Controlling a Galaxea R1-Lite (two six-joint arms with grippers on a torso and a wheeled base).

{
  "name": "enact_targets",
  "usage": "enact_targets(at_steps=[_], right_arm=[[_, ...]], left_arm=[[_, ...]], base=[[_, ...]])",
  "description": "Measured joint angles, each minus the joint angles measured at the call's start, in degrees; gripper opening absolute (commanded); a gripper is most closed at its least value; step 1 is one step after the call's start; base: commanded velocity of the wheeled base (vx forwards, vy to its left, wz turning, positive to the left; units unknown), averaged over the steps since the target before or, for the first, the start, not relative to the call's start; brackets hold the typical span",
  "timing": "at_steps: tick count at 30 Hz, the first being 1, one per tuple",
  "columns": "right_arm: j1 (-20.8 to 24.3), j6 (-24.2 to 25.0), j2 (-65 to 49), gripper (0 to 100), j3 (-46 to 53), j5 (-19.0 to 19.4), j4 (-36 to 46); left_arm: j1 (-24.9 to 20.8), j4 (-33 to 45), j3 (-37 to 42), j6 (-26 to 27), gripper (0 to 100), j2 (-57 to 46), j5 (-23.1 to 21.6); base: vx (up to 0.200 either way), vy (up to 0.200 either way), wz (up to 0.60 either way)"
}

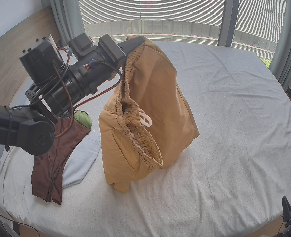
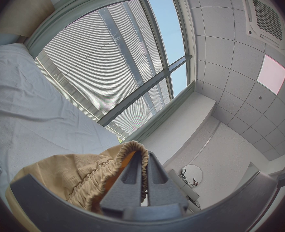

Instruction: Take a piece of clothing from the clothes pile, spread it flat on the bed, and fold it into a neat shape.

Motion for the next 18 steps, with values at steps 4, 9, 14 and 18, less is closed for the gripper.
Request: enact_targets(at_steps=[4, 9, 14, 18], right_arm=[[0.0, -0.2, 0.0, 100, 0.0, 0.0, 0.0], [0.1, -0.1, 0.0, 100, 0.0, 0.0, 0.0], [0.0, -0.1, 0.0, 100, 0.0, 0.0, 0.0], [0.0, -0.1, 0.0, 100, 0.0, 0.0, 0.0]], left_arm=[[0.0, 0.2, -0.4, 0.0, 0, 0.0, -0.2], [-0.4, 0.5, -1.8, -0.2, 0, 0.0, -0.2], [-1.1, 1.4, -3.9, -0.3, 0, 0.0, 0.1], [-2.2, 2.6, -6.4, -2.6, 0, 0.0, 1.4]], base=[[0.000, 0.000, 0.00], [0.000, 0.000, 0.00], [0.000, 0.000, 0.00], [0.000, 0.000, 0.00]])
